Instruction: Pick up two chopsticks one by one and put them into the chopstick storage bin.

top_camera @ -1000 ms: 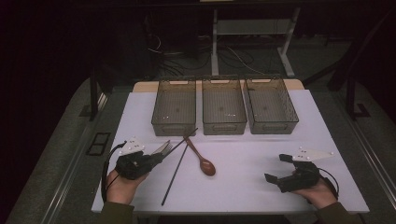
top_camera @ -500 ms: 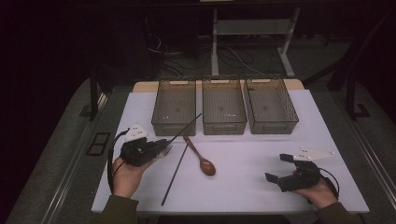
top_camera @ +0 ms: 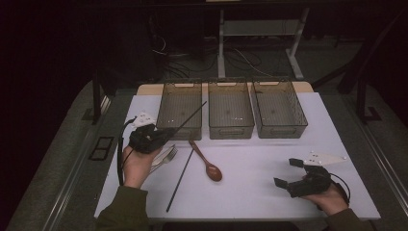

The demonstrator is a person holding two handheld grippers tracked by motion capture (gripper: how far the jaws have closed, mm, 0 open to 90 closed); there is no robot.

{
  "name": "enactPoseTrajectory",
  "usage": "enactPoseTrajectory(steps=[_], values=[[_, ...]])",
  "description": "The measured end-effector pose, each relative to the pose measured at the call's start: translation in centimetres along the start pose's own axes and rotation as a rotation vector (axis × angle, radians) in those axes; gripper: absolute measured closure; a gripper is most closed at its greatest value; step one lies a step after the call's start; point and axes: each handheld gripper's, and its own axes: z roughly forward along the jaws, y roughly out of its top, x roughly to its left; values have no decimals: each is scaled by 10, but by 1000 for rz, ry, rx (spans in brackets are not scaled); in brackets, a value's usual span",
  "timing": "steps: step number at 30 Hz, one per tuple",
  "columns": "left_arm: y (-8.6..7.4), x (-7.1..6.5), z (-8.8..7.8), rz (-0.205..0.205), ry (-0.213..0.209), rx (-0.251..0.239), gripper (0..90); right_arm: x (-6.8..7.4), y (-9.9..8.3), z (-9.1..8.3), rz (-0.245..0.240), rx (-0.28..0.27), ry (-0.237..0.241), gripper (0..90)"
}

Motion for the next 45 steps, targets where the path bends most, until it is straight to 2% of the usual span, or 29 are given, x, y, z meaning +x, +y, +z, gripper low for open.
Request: enactPoseTrajectory(steps=[12,22,30,37,45], values=[[34,13,24,-9,52,21,857,1,0,-1,7,-11,2,9],[51,29,47,-24,91,43,856,0,0,-2,14,-16,7,9],[52,48,70,-46,143,91,857,1,0,-3,13,-19,7,9],[50,64,81,-77,189,150,856,0,1,-3,15,-24,12,9],[48,67,97,-66,207,223,856,1,1,-4,17,-29,14,9]])
